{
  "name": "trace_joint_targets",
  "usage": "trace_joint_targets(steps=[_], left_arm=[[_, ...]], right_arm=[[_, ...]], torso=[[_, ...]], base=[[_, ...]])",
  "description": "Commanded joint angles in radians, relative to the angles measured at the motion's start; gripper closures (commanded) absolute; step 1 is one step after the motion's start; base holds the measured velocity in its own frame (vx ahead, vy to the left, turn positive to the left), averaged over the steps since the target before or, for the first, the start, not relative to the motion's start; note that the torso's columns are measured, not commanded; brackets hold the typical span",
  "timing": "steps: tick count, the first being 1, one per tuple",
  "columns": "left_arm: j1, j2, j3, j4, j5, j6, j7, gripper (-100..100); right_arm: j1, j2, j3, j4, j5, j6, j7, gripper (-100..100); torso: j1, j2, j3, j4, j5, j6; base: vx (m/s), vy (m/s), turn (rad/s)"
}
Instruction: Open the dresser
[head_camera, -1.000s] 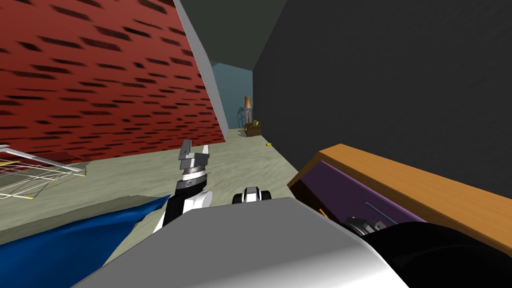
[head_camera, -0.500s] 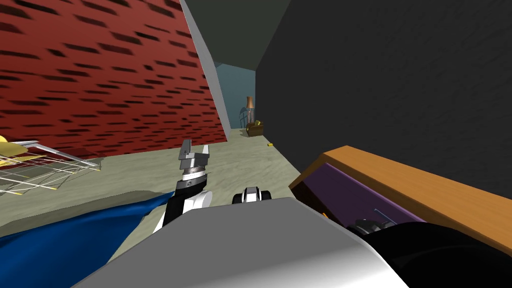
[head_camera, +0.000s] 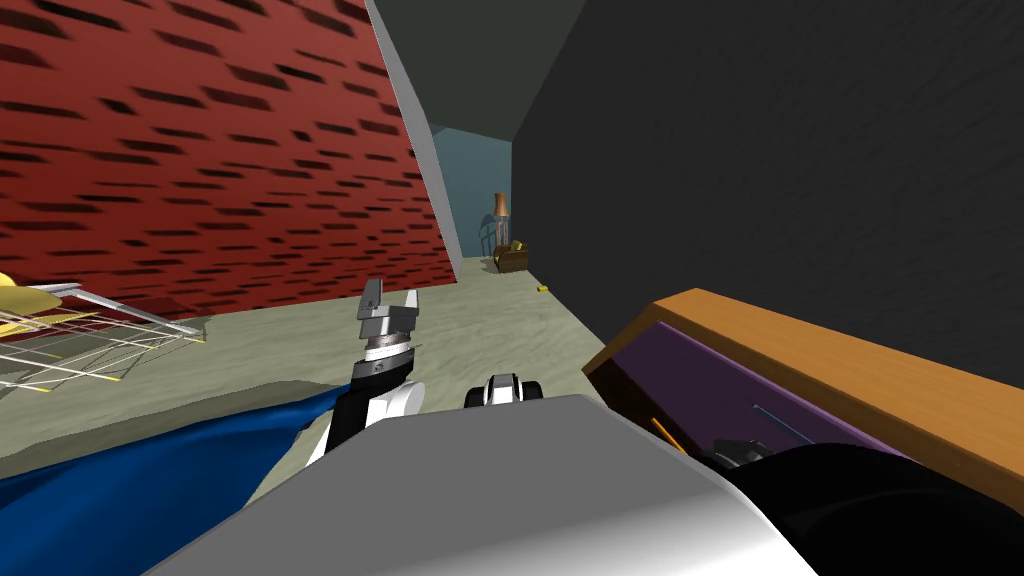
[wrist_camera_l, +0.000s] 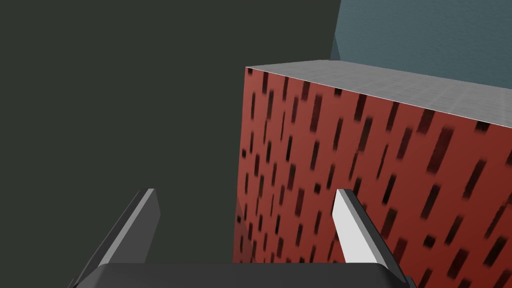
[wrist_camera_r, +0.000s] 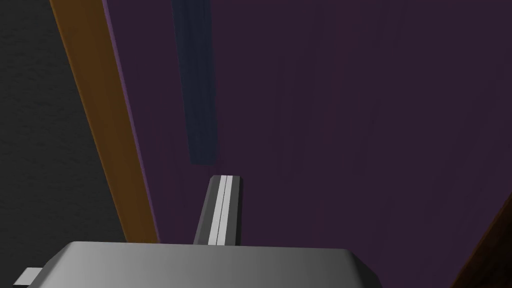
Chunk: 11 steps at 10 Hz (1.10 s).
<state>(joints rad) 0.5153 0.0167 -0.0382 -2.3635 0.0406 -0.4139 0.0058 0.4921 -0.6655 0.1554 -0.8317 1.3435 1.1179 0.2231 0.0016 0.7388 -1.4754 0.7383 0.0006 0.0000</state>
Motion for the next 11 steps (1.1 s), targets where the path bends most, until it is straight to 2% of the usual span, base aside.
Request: trace_joint_targets(steps=[1, 2, 11], left_arm=[[0.000, 0.000, 0.000, 0.000, 0.000, 0.000, 0.000, 0], [0.000, 0.000, 0.000, 0.000, 0.000, 0.000, 0.000, 0], [0.000, 0.000, 0.000, 0.000, 0.000, 0.000, 0.000, 0]], right_arm=[[0.004, -0.003, 0.000, -0.004, 0.000, -0.002, -0.001, 100], [-0.011, -0.020, -0.013, -0.008, -0.025, -0.035, -0.016, -100], [-0.091, -0.107, -0.078, -0.026, -0.151, -0.204, -0.090, -100]], torso=[[-0.002, -0.002, -0.001, -0.001, -0.001, 0.000], [-0.008, -0.003, -0.002, -0.001, -0.002, 0.000], [-0.002, -0.002, -0.001, 0.000, -0.001, 0.000]], base=[[-0.009, 0.105, -0.014], [-0.049, 0.013, 0.037], [-0.075, -0.015, 0.032]])
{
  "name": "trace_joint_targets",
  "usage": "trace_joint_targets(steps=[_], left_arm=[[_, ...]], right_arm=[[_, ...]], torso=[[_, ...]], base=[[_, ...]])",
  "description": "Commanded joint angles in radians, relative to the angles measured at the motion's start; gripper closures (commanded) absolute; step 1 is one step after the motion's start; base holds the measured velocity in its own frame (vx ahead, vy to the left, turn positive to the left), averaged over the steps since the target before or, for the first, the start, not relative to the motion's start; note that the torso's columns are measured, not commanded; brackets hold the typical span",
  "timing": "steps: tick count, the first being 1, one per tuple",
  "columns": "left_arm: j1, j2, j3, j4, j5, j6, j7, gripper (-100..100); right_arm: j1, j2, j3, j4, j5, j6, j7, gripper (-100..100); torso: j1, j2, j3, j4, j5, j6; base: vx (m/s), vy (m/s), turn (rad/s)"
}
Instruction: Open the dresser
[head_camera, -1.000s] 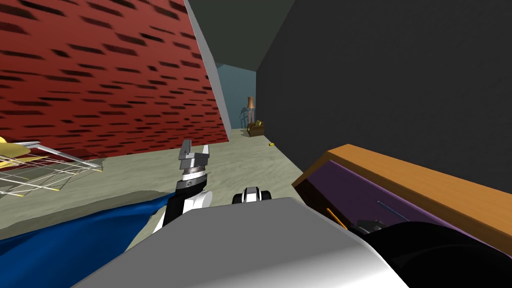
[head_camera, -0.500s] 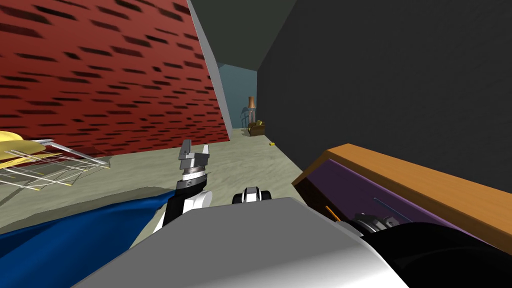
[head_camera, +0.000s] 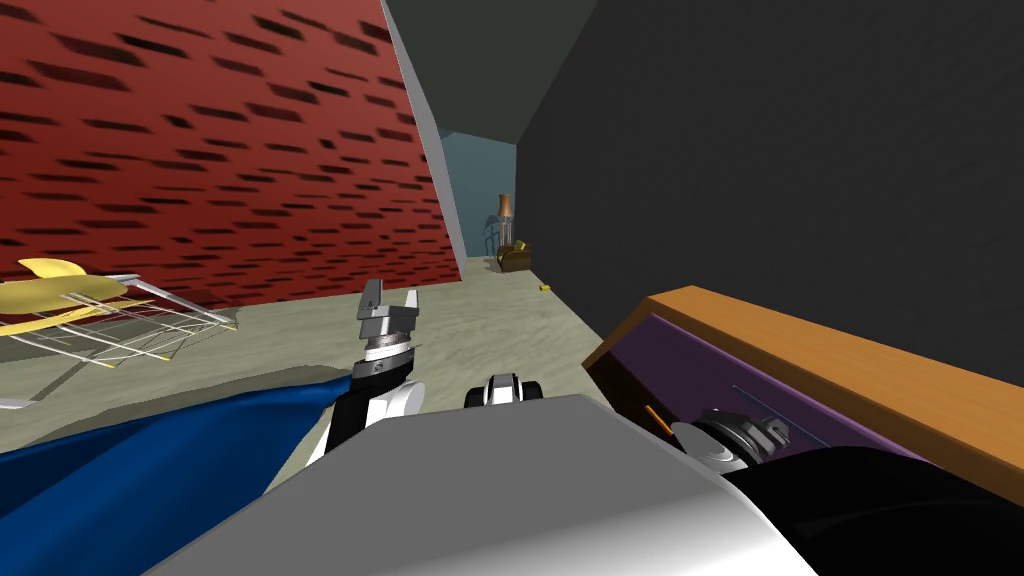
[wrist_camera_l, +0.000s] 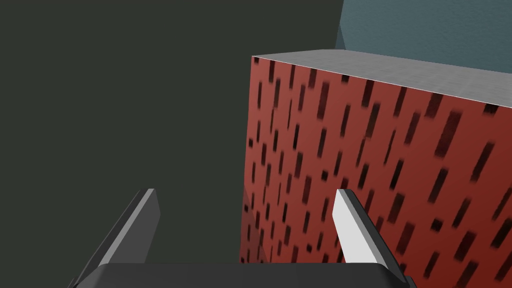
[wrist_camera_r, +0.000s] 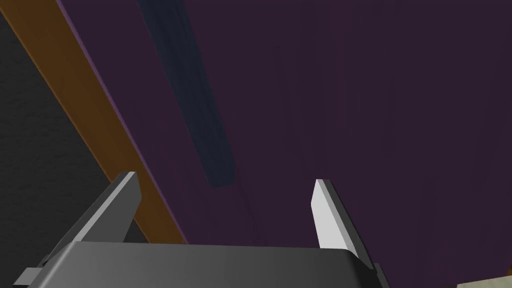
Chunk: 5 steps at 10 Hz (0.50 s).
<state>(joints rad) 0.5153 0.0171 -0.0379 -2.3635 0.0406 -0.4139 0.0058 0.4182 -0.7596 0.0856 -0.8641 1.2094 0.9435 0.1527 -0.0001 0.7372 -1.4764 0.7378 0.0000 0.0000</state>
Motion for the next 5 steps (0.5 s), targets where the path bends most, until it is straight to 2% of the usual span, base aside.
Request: trace_joint_targets(steps=[1, 5], left_arm=[[0.000, 0.000, 0.000, 0.000, 0.000, 0.000, 0.000, 0], [0.000, 0.000, 0.000, 0.000, 0.000, 0.000, 0.000, 0]], right_arm=[[-0.028, -0.026, -0.018, 0.003, -0.036, -0.055, -0.030, -100], [-0.064, -0.066, -0.047, -0.005, -0.092, -0.131, -0.063, -100]], torso=[[-0.001, 0.000, 0.000, 0.000, 0.000, 0.000], [0.000, 0.002, 0.001, 0.000, 0.000, 0.000]], base=[[-0.069, -0.015, 0.037], [-0.076, -0.008, 0.033]])
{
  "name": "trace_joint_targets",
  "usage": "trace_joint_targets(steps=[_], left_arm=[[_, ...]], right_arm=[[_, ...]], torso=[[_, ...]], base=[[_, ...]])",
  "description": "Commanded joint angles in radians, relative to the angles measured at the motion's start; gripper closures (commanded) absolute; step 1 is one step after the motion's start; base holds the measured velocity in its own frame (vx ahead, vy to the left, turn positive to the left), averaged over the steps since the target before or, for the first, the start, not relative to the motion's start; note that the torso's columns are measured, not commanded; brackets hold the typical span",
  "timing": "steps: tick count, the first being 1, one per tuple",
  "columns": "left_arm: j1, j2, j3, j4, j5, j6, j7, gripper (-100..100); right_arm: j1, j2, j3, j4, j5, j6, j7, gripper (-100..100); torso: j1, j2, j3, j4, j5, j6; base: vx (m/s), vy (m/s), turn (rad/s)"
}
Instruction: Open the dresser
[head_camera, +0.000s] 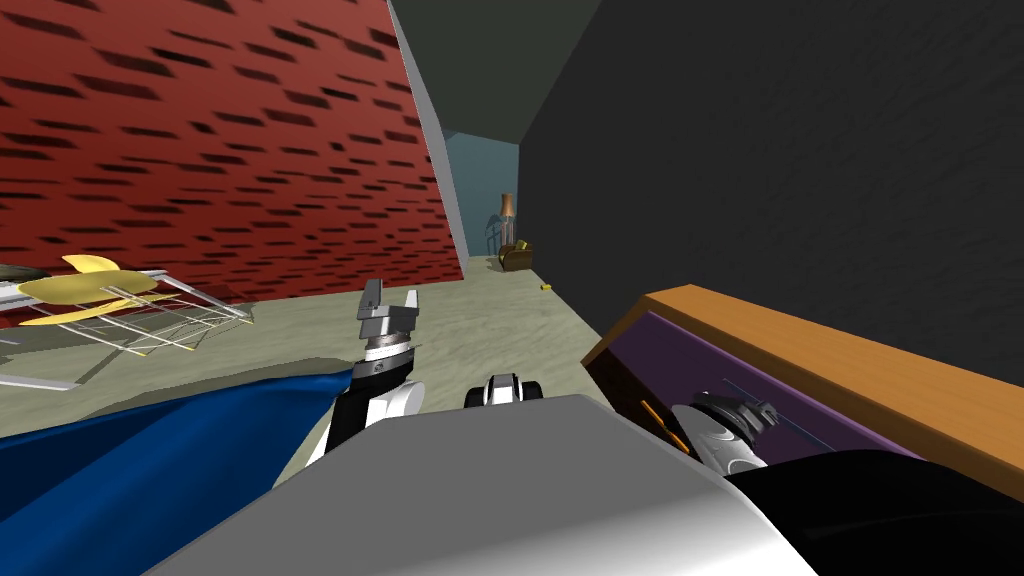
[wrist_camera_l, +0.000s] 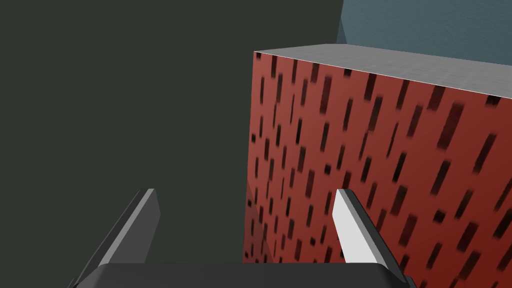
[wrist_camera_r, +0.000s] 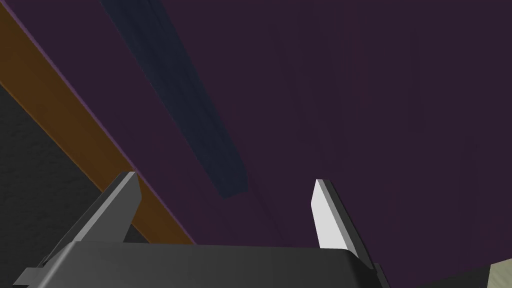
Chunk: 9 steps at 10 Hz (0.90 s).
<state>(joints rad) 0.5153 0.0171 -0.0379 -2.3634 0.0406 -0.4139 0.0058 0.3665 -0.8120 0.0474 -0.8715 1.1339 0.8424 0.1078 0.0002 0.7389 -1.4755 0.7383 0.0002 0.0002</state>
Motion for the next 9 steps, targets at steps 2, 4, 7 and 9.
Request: trace_joint_targets(steps=[2, 4, 7, 9], left_arm=[[0.000, 0.000, 0.000, 0.000, 0.000, 0.000, 0.000, 0], [0.000, 0.000, 0.000, 0.000, 0.000, 0.000, 0.000, 0], [0.000, 0.000, 0.000, 0.000, 0.000, 0.000, 0.000, 0], [0.000, 0.000, 0.000, 0.000, 0.000, 0.000, 0.000, 0]], right_arm=[[-0.029, -0.033, -0.023, -0.002, -0.043, -0.066, -0.034, -100], [-0.048, -0.053, -0.038, -0.007, -0.073, -0.106, -0.052, -100], [-0.056, -0.059, -0.042, -0.001, -0.079, -0.117, -0.054, -100], [-0.057, -0.058, -0.040, 0.002, -0.076, -0.115, -0.057, 100]], torso=[[0.000, -0.001, -0.001, 0.000, 0.000, 0.000], [-0.001, -0.002, -0.001, 0.000, 0.000, 0.000], [0.000, -0.002, -0.001, -0.001, 0.000, 0.000], [-0.002, -0.003, -0.002, -0.001, -0.001, 0.000]], base=[[-0.069, -0.007, 0.028], [-0.064, -0.017, 0.033], [-0.023, -0.038, 0.013], [0.008, -0.039, 0.006]])
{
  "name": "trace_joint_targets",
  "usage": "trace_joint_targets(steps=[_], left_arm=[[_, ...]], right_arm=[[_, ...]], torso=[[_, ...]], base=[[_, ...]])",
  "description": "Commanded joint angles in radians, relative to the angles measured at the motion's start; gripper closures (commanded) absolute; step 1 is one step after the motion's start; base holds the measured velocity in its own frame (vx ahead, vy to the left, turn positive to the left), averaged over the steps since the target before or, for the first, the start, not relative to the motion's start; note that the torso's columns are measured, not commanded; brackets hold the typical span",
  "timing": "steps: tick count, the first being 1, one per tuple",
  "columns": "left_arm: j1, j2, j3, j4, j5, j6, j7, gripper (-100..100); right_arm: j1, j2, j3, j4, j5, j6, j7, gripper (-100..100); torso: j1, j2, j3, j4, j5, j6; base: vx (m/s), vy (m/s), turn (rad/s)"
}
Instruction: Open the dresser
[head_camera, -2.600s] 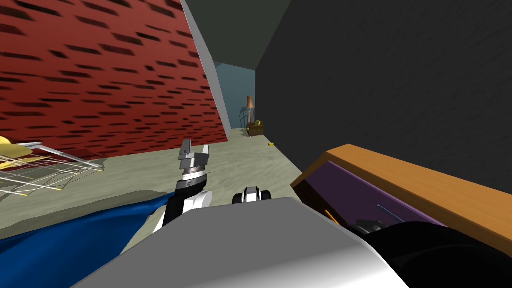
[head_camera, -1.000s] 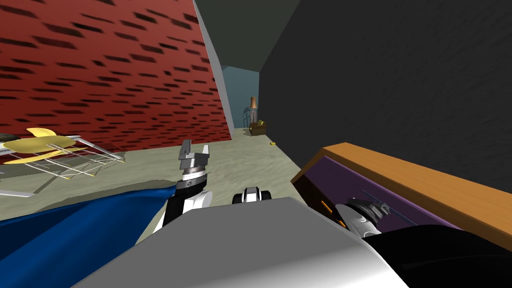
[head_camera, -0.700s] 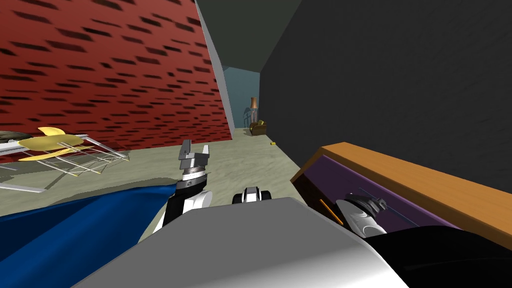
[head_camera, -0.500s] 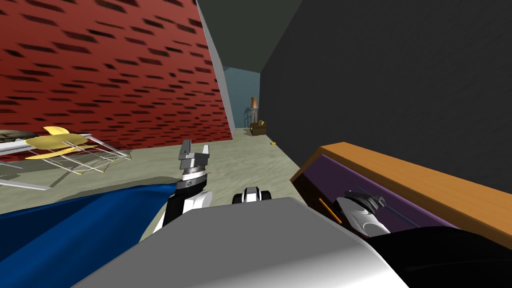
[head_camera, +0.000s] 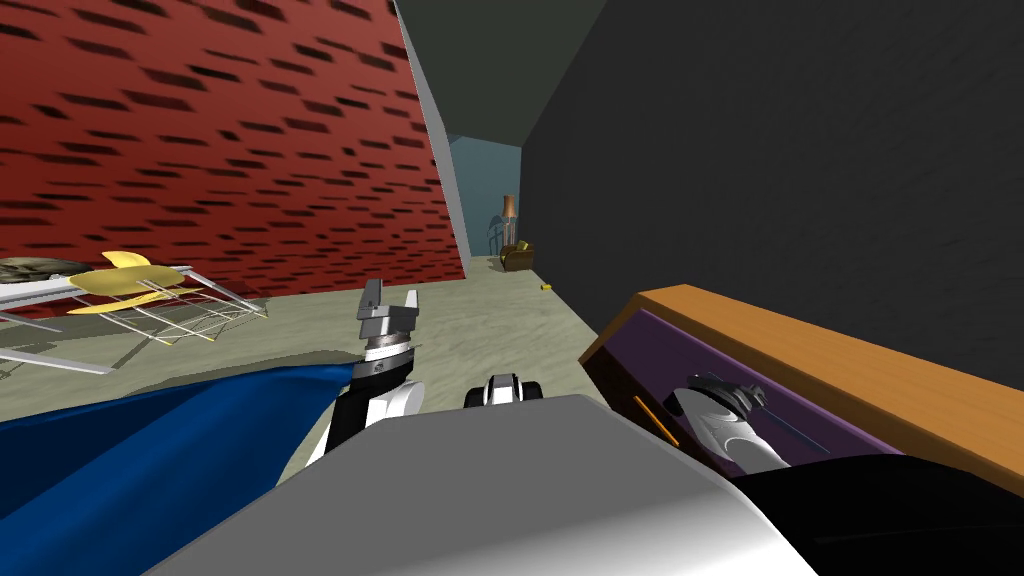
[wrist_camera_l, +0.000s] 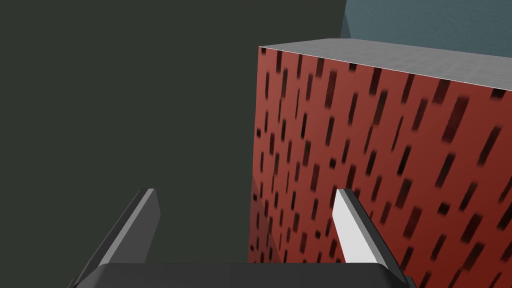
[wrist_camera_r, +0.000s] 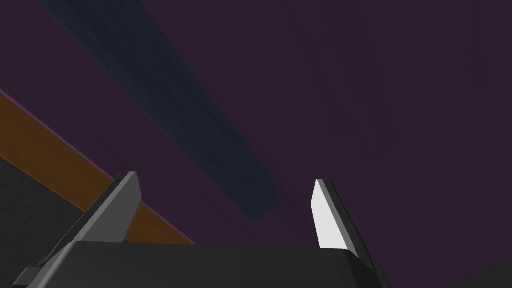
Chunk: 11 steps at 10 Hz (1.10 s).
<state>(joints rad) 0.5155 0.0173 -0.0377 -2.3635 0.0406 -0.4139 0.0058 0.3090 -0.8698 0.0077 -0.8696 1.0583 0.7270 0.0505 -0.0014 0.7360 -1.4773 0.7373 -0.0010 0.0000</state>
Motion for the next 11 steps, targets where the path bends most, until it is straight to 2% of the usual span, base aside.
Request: trace_joint_targets(steps=[1, 2, 7, 11], left_arm=[[0.000, 0.000, 0.000, 0.000, 0.000, 0.000, 0.000, 0], [0.000, 0.000, 0.000, 0.000, 0.000, 0.000, 0.000, 0], [0.000, 0.000, 0.000, 0.000, 0.000, 0.000, 0.000, 0], [0.000, 0.000, 0.000, 0.000, 0.000, 0.000, 0.000, 0]], right_arm=[[0.001, -0.005, -0.002, -0.003, -0.003, -0.003, 0.002, 100], [0.001, -0.006, -0.002, -0.004, -0.003, -0.004, 0.002, 100], [0.000, -0.009, 0.001, -0.005, -0.002, -0.015, 0.002, 100], [0.002, -0.010, 0.000, -0.016, -0.004, -0.016, 0.006, 100]], torso=[[0.004, 0.002, 0.001, 0.001, 0.002, 0.000], [0.011, 0.004, 0.003, 0.002, 0.002, 0.001], [0.001, 0.005, 0.002, 0.003, 0.007, 0.003], [0.006, 0.006, 0.003, 0.003, 0.006, 0.004]], base=[[-0.002, 0.111, 0.002], [-0.010, 0.190, -0.036], [-0.036, 0.179, -0.007], [-0.030, 0.171, -0.017]])
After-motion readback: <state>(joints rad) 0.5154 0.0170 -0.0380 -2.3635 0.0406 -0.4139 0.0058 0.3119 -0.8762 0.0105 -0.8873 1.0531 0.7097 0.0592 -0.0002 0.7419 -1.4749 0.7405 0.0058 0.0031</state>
